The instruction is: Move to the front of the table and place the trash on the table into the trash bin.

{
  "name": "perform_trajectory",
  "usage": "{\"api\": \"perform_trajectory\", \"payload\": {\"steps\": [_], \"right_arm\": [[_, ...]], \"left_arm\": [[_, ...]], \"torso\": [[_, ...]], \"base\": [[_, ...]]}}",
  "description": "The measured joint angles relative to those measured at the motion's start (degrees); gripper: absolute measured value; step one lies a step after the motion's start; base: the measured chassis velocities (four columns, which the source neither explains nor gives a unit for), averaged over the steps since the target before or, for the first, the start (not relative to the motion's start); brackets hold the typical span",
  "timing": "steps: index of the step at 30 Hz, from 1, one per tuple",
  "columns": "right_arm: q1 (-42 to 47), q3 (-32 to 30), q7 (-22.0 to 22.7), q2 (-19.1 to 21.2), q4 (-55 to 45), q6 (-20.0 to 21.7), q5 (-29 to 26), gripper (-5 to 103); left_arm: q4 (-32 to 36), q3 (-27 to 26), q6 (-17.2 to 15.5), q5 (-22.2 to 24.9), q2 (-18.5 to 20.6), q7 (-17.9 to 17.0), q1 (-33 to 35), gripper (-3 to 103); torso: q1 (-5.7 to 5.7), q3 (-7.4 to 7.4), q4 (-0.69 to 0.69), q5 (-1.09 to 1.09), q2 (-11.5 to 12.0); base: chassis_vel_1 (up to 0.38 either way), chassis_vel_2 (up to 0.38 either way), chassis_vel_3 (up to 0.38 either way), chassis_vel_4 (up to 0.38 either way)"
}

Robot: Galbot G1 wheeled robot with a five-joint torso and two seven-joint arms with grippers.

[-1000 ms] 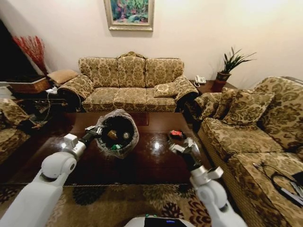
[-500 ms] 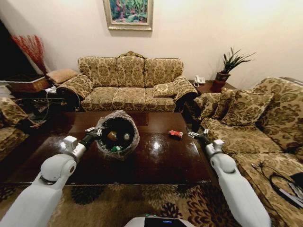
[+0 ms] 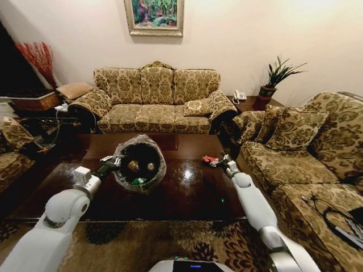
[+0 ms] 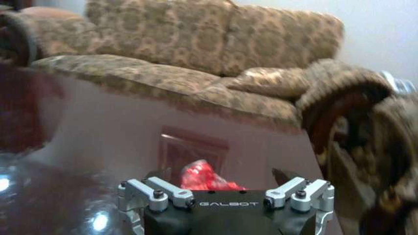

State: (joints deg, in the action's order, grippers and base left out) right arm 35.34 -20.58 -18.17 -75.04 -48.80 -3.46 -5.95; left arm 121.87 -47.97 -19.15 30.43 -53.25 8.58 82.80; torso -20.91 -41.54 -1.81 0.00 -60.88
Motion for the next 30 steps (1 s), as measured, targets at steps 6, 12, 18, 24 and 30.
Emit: {"api": "perform_trajectory", "payload": {"steps": [6,12,18,24,30], "right_arm": [[-4.4,-0.8,2.0,-1.8,9.2,-2.1,-0.6,100],[-6.9,-1.3,3.7,-3.8,13.5,-1.2,-4.1,100],[-7.9,-1.9,4.3,-4.7,15.6,0.7,-12.1,100],[-7.8,-2.3,6.2,-5.3,14.4,3.5,-22.9,100],[-9.6,-2.9,9.1,-6.4,17.7,3.5,-23.8,101]], "left_arm": [[-0.5,0.0,0.0,-0.1,-0.1,0.0,-0.1,3],[-0.7,0.1,0.0,-0.1,-0.1,0.0,-0.3,3],[-0.8,0.1,0.0,-0.1,-0.1,0.0,-0.4,3],[-0.8,0.1,0.1,-0.1,-0.1,0.0,-0.3,3],[-0.8,0.1,0.1,0.1,0.0,0.0,-0.5,3]], "torso": [[-0.01,0.00,-0.03,-0.02,0.0],[0.00,0.00,-0.03,-0.01,0.0],[0.00,0.00,-0.03,-0.01,0.0],[0.00,0.00,-0.02,0.00,0.0],[0.00,0.00,-0.03,0.00,0.0]], "base": [[0.000,0.000,0.000,0.000],[0.000,0.000,0.000,0.000],[0.000,0.000,0.000,0.000],[0.000,0.000,0.000,0.000],[0.000,0.000,0.000,0.000]]}}
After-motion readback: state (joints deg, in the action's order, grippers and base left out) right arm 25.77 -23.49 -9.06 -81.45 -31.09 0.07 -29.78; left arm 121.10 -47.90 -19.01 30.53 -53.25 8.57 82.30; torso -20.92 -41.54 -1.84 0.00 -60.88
